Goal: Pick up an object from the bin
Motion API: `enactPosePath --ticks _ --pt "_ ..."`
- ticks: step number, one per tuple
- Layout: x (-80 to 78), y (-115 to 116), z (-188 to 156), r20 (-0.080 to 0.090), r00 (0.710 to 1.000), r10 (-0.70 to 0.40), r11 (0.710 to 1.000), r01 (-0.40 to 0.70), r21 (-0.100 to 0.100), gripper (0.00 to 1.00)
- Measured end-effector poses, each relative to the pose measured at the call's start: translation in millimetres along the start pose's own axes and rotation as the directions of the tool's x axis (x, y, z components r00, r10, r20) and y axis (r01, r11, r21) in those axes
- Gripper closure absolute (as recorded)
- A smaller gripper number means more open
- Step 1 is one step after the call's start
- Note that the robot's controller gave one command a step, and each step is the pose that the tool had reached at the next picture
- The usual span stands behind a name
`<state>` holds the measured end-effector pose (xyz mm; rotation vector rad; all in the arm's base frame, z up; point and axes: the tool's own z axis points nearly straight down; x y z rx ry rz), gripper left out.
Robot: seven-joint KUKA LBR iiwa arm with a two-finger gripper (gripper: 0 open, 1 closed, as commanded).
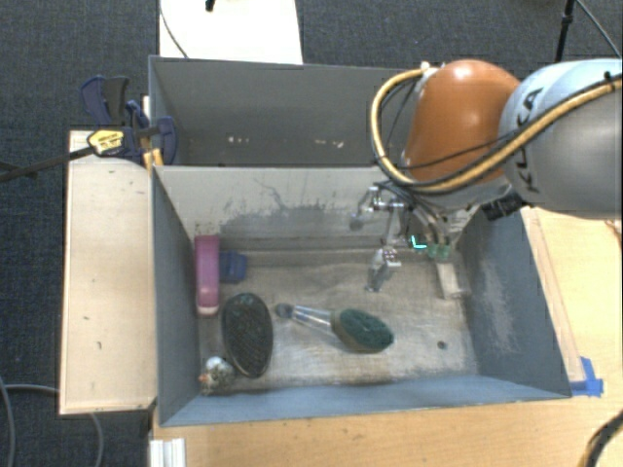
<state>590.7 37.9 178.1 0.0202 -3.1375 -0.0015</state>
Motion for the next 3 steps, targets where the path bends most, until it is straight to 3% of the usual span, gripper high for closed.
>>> enactPosePath --ticks 1,2,3 --pt "17.6 22.7 76.0 0.026 1.0 -0.007 1.0 0.006 0.004 0.0" --pt "38.4 37.7 82.9 0.026 0.977 0.212 0.977 -0.212 0.003 0.0" --pt "71.5 104.5 99.1 -0.002 0.963 0.268 0.963 -0.268 -0.002 0.0"
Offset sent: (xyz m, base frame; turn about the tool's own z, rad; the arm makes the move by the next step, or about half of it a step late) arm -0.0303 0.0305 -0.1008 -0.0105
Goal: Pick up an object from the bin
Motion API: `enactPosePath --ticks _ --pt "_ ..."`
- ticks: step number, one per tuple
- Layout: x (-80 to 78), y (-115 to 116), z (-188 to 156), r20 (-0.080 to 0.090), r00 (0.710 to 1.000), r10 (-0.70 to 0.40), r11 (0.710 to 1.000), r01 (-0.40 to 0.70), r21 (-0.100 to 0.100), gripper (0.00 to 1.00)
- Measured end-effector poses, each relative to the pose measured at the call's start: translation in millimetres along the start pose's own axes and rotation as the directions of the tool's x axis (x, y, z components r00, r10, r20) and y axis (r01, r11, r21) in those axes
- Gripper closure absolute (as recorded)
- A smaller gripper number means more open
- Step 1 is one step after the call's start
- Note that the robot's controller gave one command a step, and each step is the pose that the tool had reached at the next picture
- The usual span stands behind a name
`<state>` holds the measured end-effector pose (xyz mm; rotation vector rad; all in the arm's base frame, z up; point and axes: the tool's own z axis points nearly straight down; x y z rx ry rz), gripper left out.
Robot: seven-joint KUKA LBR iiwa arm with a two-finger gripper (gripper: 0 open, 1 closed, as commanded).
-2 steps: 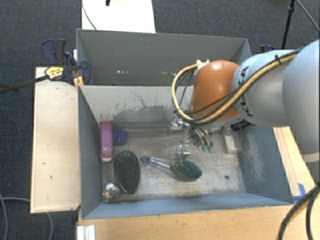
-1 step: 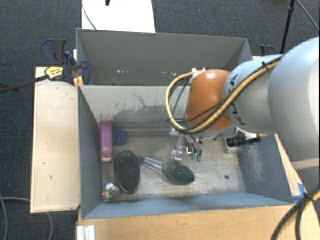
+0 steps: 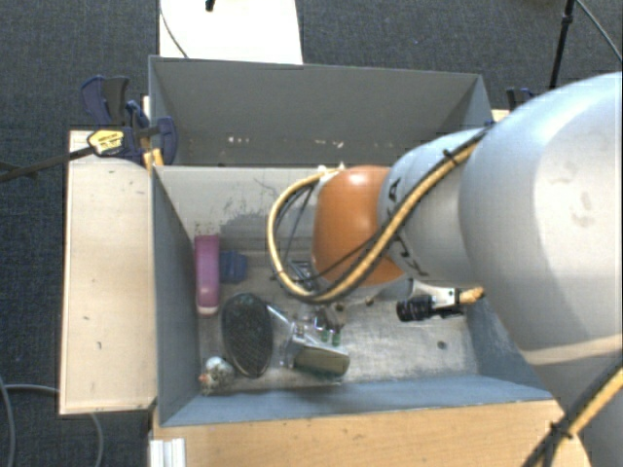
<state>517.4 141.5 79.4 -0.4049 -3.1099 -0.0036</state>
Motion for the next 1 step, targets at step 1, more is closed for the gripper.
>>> enactPosePath --ticks 1 --pt "9.6 4.1 6.4 0.011 0.999 0.053 0.999 -0.053 -0.004 0.0"
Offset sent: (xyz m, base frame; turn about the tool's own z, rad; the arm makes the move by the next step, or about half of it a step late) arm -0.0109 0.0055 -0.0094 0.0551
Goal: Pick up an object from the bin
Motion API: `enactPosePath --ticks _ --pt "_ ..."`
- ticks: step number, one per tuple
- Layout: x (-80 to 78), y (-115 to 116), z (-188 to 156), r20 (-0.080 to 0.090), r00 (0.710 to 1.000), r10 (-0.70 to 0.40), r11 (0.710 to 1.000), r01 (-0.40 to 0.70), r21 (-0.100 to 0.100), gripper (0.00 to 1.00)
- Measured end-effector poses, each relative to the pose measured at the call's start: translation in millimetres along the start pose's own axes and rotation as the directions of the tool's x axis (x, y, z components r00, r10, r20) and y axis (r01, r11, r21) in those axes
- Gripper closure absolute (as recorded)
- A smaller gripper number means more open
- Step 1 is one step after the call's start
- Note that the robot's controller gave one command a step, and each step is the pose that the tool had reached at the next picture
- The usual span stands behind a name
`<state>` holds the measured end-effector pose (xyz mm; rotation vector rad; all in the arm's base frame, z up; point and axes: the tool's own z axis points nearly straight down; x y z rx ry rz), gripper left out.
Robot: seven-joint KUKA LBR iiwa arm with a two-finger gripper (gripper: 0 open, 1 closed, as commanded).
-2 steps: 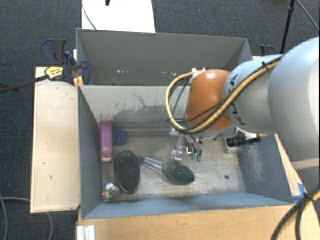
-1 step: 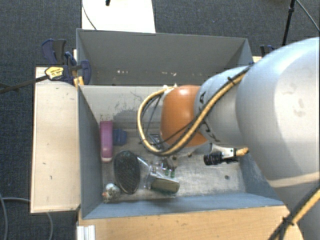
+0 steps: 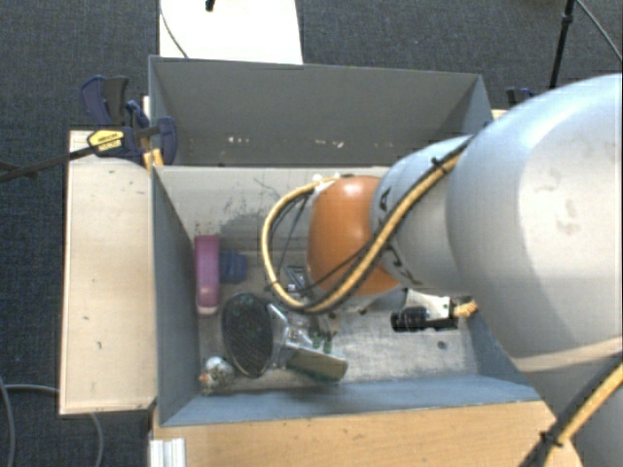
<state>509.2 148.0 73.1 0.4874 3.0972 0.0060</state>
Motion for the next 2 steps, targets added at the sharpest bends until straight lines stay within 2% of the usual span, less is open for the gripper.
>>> enactPosePath --ticks 1,2 --pt "-12.8 -3.2 1.0 -0.003 1.0 0.019 1.0 -0.019 0.0 0.0" --pt "-18.6 -43.2 0.0 0.002 1.0 0.015 1.0 -0.015 -0.001 0.0"
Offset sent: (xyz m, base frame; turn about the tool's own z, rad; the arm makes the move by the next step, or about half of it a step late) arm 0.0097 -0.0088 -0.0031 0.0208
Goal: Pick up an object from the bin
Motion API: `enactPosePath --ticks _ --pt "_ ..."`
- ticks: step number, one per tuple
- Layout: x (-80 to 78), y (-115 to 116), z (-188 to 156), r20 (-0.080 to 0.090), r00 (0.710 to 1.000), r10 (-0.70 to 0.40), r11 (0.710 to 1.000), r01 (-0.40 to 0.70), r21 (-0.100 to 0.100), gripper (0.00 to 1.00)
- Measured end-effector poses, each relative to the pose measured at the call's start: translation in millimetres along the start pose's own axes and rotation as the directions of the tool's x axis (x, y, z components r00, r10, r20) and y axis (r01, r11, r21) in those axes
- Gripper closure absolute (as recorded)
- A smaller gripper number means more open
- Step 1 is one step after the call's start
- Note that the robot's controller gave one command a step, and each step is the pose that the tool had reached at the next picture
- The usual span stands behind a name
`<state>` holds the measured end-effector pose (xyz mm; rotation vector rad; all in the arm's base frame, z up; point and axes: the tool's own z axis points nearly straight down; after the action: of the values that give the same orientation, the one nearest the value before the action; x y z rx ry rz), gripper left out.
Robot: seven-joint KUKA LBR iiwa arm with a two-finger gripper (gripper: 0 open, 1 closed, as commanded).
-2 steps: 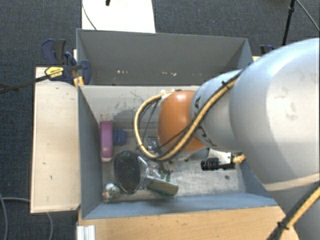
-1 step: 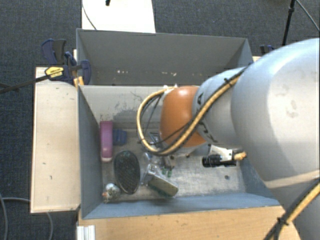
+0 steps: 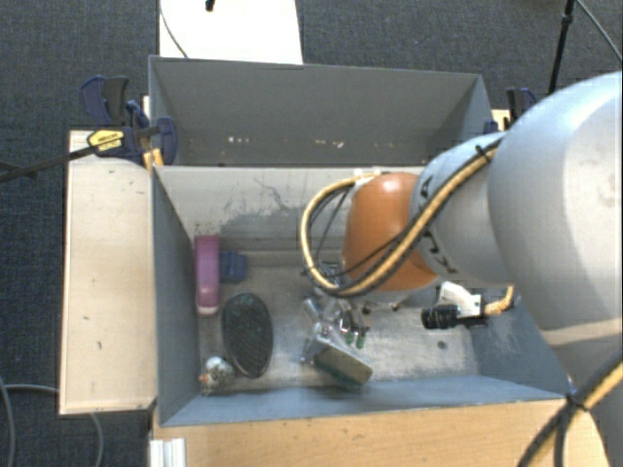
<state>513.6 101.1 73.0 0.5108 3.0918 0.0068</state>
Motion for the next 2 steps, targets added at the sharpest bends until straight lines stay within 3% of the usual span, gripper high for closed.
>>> enactPosePath --ticks 1,2 --pt "-3.9 -6.4 0.2 0.0 0.999 0.035 0.999 -0.035 -0.002 0.0" --pt "-5.4 -7.5 -0.5 0.003 0.999 0.037 0.999 -0.037 -0.001 1.0"
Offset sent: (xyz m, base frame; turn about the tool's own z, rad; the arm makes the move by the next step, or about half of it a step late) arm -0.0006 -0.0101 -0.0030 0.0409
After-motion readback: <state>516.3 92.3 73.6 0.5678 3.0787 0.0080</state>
